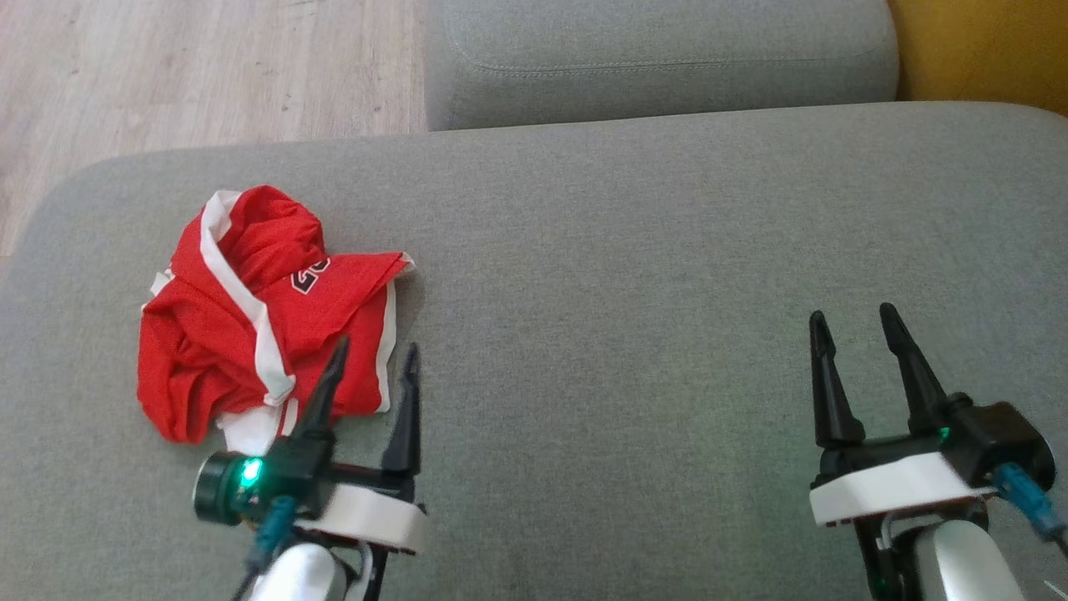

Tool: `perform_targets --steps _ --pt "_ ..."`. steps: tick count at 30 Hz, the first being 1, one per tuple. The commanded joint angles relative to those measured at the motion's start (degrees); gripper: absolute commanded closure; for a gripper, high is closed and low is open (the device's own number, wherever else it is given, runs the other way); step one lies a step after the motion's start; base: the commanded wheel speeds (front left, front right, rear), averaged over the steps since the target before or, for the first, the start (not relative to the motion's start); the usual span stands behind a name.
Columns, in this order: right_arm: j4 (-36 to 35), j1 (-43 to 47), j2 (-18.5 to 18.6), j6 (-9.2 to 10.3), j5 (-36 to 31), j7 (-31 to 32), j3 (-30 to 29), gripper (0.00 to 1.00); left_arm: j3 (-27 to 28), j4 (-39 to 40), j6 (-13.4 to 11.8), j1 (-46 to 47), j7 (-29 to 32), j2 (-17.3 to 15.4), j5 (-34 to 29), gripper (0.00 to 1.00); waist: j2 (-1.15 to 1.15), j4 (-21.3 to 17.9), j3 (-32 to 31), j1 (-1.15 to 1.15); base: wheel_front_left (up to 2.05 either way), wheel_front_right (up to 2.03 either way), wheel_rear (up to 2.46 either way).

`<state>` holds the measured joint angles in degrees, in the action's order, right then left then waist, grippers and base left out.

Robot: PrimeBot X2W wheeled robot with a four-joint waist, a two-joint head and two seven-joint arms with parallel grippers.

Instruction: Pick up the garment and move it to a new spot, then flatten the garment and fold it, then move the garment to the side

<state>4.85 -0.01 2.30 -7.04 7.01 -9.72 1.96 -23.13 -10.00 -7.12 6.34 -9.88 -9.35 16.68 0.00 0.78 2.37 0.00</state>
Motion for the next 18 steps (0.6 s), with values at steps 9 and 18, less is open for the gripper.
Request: perform_targets --steps 9,18 --pt "-2.12 -2.54 0.51 -0.39 -11.46 -2.55 1.88 0.0 -4.78 0.01 -4.27 6.06 -2.36 -2.76 -10.16 0.0 0.0 0.34 0.16 0.0 0.0 0.0 0.0" --pt "-4.81 -2.49 0.55 -0.43 -10.91 -4.07 2.73 0.0 -2.7 2.61 -5.1 5.15 -3.9 -1.05 -6.6 0.0 0.0 0.7 0.61 0.0 0.0 0.0 0.0"
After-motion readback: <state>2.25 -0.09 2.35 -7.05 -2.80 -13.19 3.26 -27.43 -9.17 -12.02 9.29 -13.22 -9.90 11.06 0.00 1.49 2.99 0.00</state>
